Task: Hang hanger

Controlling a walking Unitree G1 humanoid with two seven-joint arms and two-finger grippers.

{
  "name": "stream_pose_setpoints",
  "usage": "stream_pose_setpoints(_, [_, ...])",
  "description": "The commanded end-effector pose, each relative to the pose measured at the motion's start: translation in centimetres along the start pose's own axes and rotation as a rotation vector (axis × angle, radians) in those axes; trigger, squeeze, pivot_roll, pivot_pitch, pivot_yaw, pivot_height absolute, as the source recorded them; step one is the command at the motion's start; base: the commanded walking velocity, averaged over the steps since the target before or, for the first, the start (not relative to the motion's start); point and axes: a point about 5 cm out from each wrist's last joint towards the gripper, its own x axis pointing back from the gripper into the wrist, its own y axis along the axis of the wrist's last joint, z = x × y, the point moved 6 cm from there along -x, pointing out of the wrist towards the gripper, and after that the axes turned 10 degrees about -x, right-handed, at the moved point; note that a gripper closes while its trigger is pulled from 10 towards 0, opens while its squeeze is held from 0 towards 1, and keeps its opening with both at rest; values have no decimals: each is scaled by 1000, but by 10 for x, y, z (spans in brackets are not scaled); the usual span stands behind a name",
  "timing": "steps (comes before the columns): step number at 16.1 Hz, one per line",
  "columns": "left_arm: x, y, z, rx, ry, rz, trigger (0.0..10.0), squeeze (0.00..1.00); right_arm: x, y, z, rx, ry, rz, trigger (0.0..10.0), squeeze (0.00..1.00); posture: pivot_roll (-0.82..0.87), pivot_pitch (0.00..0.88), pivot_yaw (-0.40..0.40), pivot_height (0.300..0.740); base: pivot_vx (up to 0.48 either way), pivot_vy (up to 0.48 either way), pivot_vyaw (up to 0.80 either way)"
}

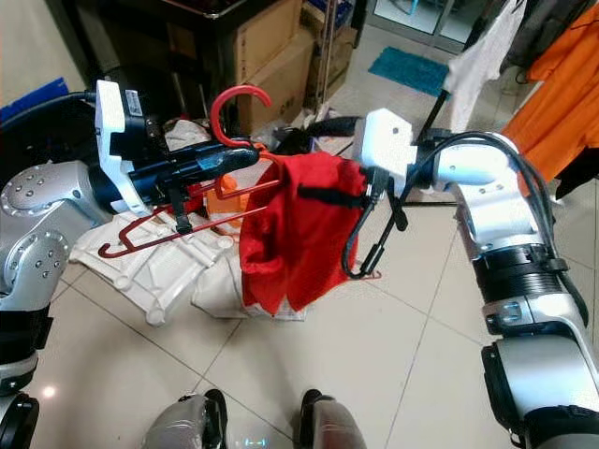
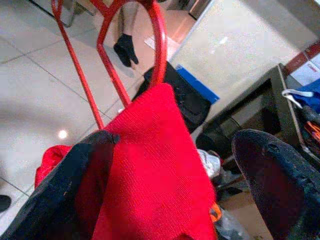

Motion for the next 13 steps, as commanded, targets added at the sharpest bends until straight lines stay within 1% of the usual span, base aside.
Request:
stream_pose_setpoints(1, [-3,13,-6,-26,-37,-41,10000,0,-2,0,2,10,29,5,10000,0,-97,145,-47,740,0,0,0])
stream_pose_setpoints(3, [-3,14,-7,-26,-39,-43,10000,0,-4,-5,5,10,43,19,10000,0,-92,139,-48,740,0,0,0])
stream_pose_setpoints(4, [-3,15,-8,-27,-41,-46,10000,0,-6,-6,5,9,47,18,4941,0,-92,139,-48,740,0,0,0])
stream_pose_setpoints(5, [-4,18,-9,-29,-48,-54,10000,0,-9,-4,2,-2,24,-7,2980,0,-91,136,-49,740,0,0,0])
stream_pose_setpoints(6, [-5,18,-10,-29,-51,-57,10000,0,-10,-4,1,-16,18,-15,0,0,-90,134,-50,740,0,0,0])
stream_pose_setpoints(9, [-7,13,-12,-14,-51,-52,10000,0,-11,-4,-1,-49,-9,-44,0,0,-89,136,-49,740,0,0,0])
stream_pose_setpoints(11, [-8,9,-16,6,-61,-43,10000,0,-8,-5,-3,-80,-29,-59,0,0,-94,142,-45,740,0,0,0])
stream_pose_setpoints(13, [-8,8,-16,10,-62,-40,10000,0,-7,-6,-2,-91,-33,-63,0,0,-98,148,-39,740,0,0,0])
